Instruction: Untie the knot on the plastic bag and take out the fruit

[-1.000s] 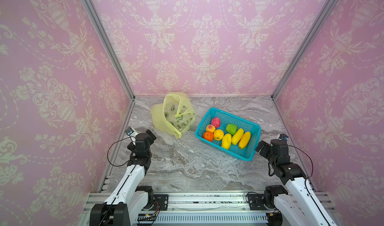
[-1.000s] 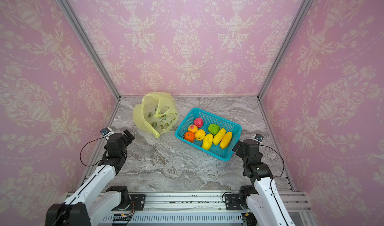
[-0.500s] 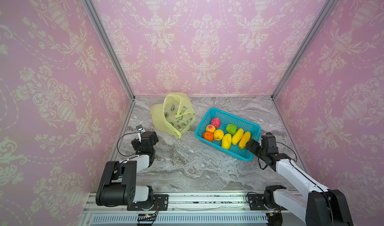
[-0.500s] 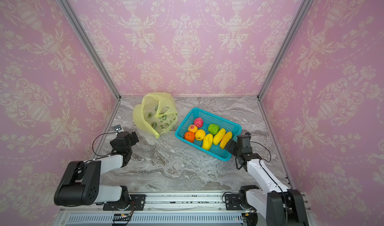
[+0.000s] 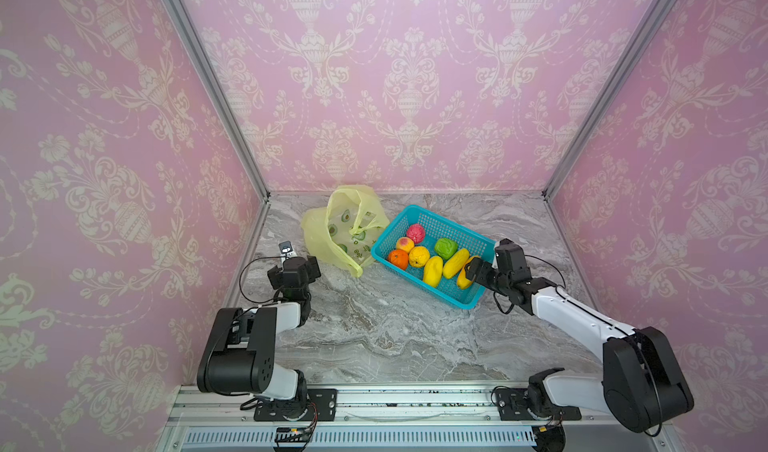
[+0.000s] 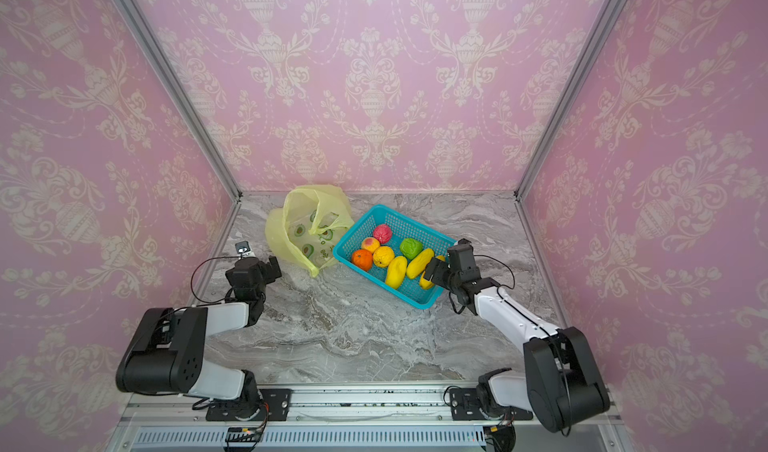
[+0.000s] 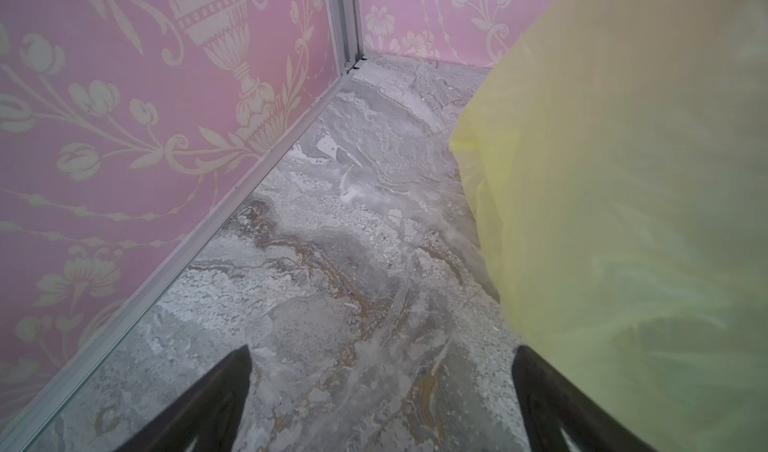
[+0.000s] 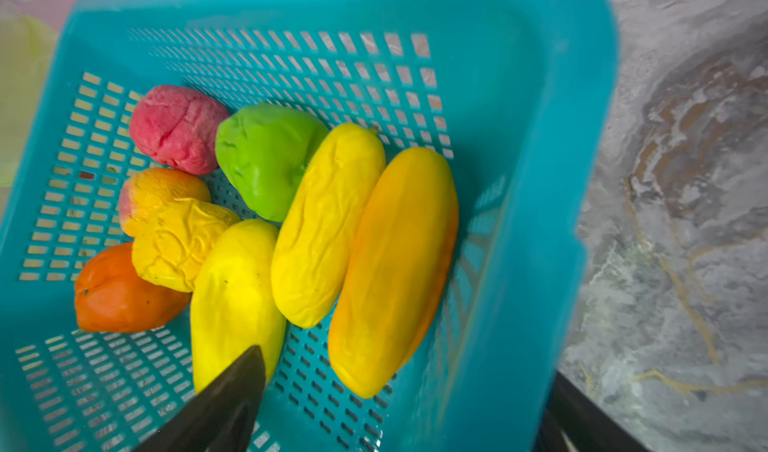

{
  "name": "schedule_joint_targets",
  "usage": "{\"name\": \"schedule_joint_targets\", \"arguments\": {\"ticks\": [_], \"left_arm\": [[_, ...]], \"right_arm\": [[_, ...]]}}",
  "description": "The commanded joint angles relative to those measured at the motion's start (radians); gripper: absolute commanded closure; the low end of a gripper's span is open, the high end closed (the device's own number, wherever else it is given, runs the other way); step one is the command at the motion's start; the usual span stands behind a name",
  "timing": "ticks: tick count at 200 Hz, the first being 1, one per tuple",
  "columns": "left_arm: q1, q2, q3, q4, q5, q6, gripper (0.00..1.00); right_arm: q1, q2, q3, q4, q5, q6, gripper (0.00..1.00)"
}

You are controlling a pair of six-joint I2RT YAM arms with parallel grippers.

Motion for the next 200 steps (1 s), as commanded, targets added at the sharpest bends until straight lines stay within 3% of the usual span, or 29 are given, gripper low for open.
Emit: {"name": "schedule_joint_targets", "arguments": {"ticks": [1,34,58,71,83,94,109,125,144,172,193,200], "left_arm": [[0.010,0.001,0.023,-0.032,0.026,0.023,0.01],[0.010,0.004,0.012,0.003,0.009,0.022,0.01],[0.010,-0.006,-0.008,0.032,0.004,0.023,0.01],[0.010,-0.016,-0.029,0.065,-0.012,0.021,0.01],[0.010,-0.018,-0.042,0.091,-0.034,0.019,0.01],[0.011,-0.011,-0.054,0.127,-0.046,0.022,0.01],[0.010,0.023,-0.083,0.217,-0.022,0.036,0.01],[0.011,0.079,-0.117,0.364,0.018,0.059,0.01],[0.011,0.071,-0.106,0.320,0.032,0.051,0.01],[0.011,0.081,-0.087,0.304,0.046,0.065,0.01],[0.011,0.117,-0.072,0.274,0.130,0.075,0.01],[0.010,0.160,-0.088,0.395,0.139,0.097,0.01]], "right_arm": [[-0.002,-0.106,0.068,-0.133,0.062,-0.056,0.00],[-0.144,-0.293,0.114,-0.286,0.142,-0.054,0.00],[-0.243,-0.381,0.051,-0.280,0.303,-0.026,0.00],[-0.269,-0.419,-0.051,-0.178,0.389,-0.041,0.00],[-0.280,-0.454,-0.171,-0.024,0.444,-0.145,0.00],[-0.286,-0.484,-0.289,0.126,0.467,-0.217,0.00],[-0.293,-0.505,-0.425,0.320,0.450,-0.209,0.00],[-0.295,-0.480,-0.525,0.527,0.436,-0.289,0.00],[-0.301,-0.371,-0.565,0.667,0.514,-0.276,0.00],[-0.310,-0.172,-0.509,0.823,0.456,-0.333,0.00],[-0.324,-0.067,-0.479,0.904,0.458,-0.313,0.00],[-0.330,-0.032,-0.478,0.949,0.450,-0.308,0.00]]}}
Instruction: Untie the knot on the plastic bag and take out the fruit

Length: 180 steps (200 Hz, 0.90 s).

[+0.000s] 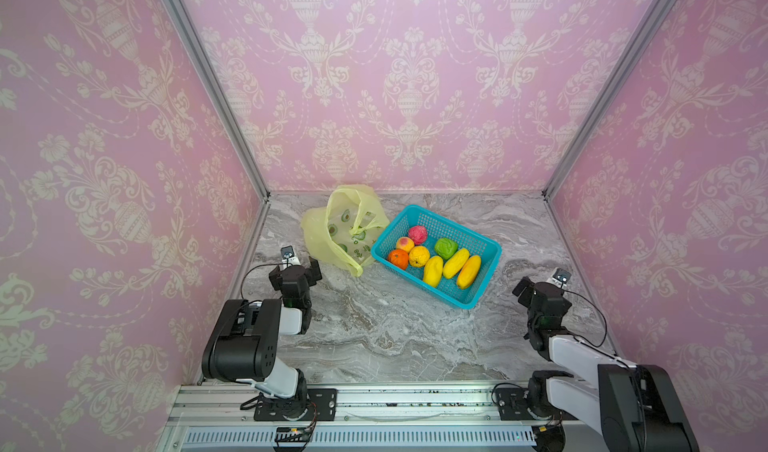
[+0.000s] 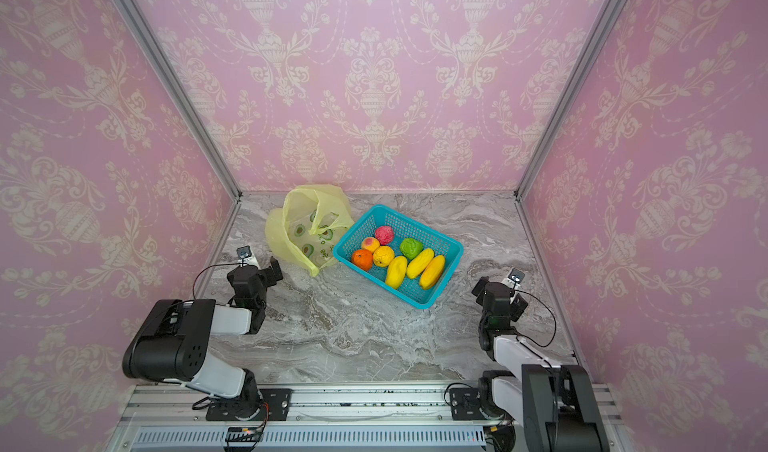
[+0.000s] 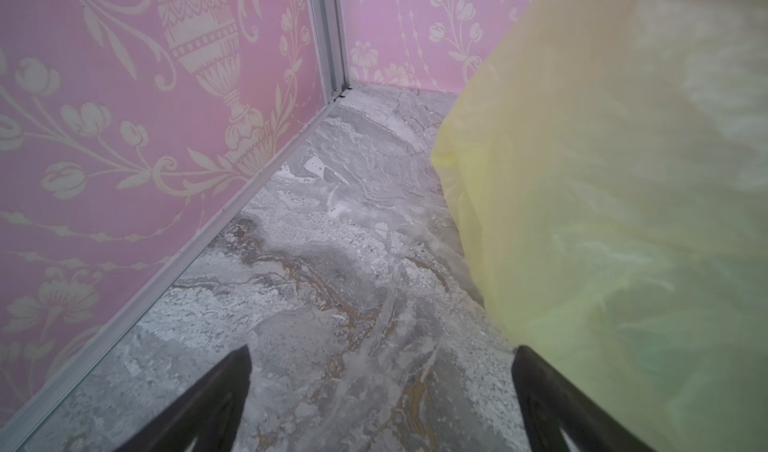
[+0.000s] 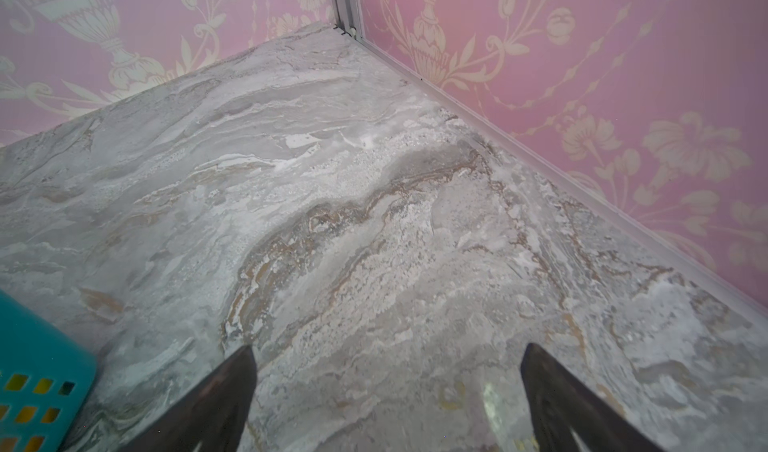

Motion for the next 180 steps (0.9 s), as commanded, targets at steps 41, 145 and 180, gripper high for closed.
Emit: {"name": "schedule_joint_targets", "arguments": {"ticks": [41,145,180], "left_arm": [[0.013,0.095,-0.020,0.175,0.074,0.040,0.01],[0.013,0.086,0.006,0.107,0.118,0.052,0.01],[0.013,0.082,0.025,0.069,0.165,0.069,0.01]], "right_arm": [[-0.046,0.188,0.082,0.273,-0.102,-0.031,0.00],[-0.045,0.327,-0.091,0.781,-0.313,-0.119,0.00],[-0.037,0.428,-0.016,0.780,-0.504,-0.196,0.00]]}}
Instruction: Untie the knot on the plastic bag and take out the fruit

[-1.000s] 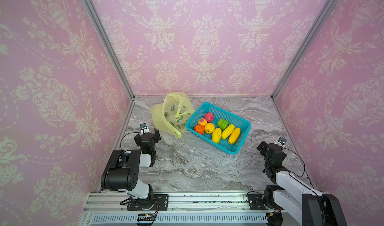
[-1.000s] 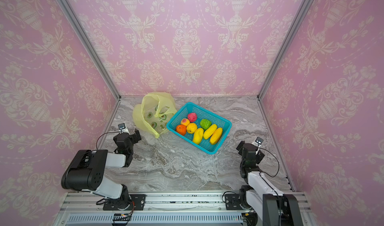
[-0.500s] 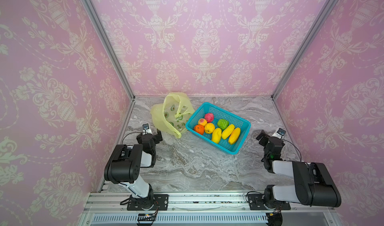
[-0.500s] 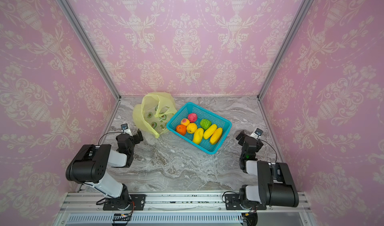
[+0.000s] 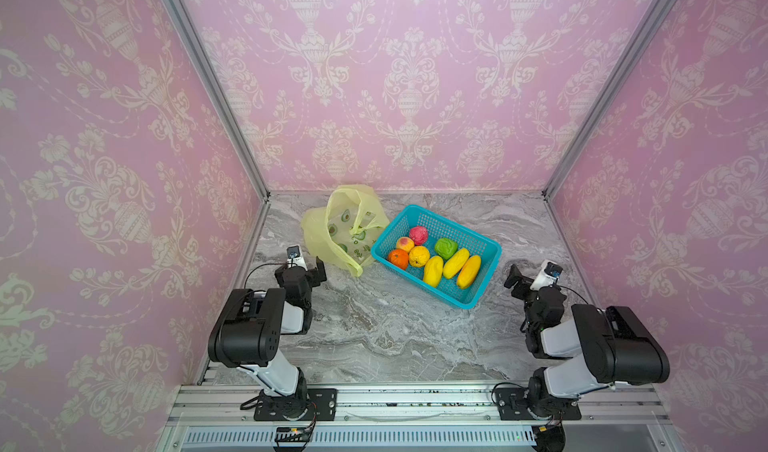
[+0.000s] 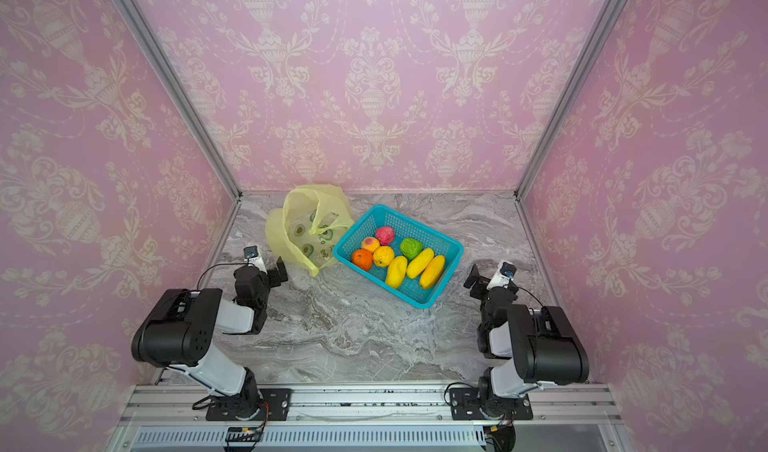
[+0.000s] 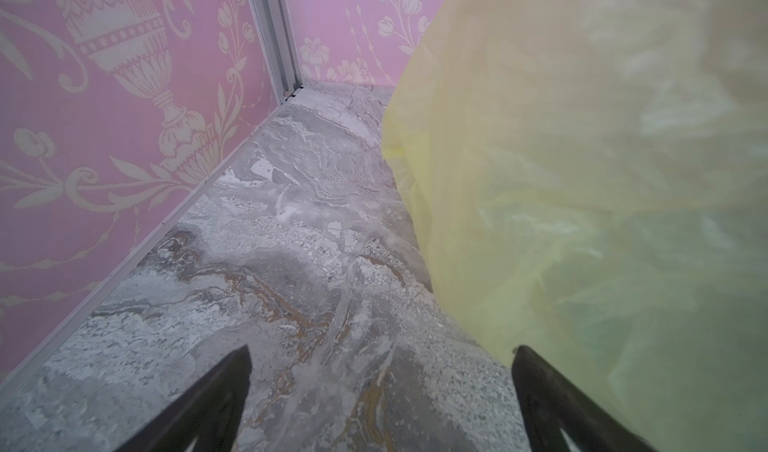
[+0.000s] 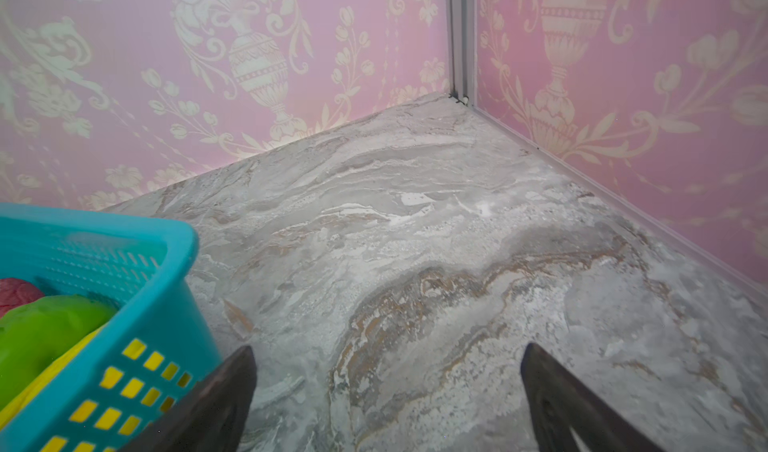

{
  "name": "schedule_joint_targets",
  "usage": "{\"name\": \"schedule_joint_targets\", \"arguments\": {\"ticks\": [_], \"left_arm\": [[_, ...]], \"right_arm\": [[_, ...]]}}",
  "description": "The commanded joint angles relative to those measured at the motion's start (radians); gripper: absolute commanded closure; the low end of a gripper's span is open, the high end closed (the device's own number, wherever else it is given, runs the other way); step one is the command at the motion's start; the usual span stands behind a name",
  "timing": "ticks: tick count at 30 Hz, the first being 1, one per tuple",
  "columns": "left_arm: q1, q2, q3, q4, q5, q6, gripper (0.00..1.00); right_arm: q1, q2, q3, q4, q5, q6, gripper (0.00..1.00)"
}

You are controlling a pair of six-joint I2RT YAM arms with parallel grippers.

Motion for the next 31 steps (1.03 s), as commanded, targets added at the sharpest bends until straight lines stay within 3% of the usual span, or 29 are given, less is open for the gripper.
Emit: {"name": "schedule_joint_targets", "arguments": {"ticks": [1,6,26,31], "left_arm": [[0.007,0.003,0.028,-0.035,0.054,0.035,0.01],[0.006,0.003,0.039,-0.058,0.114,0.057,0.01],[0.006,0.003,0.040,-0.058,0.114,0.058,0.01],[0.006,0.003,0.040,-0.058,0.114,0.058,0.01]], "right_arm": [[0.006,0.061,0.060,0.063,-0.166,-0.080,0.00],[0.006,0.059,0.045,0.078,-0.147,-0.076,0.00],[0.007,0.061,0.057,0.068,-0.164,-0.080,0.00],[0.051,0.006,0.205,-0.268,-0.228,-0.158,0.00]]}}
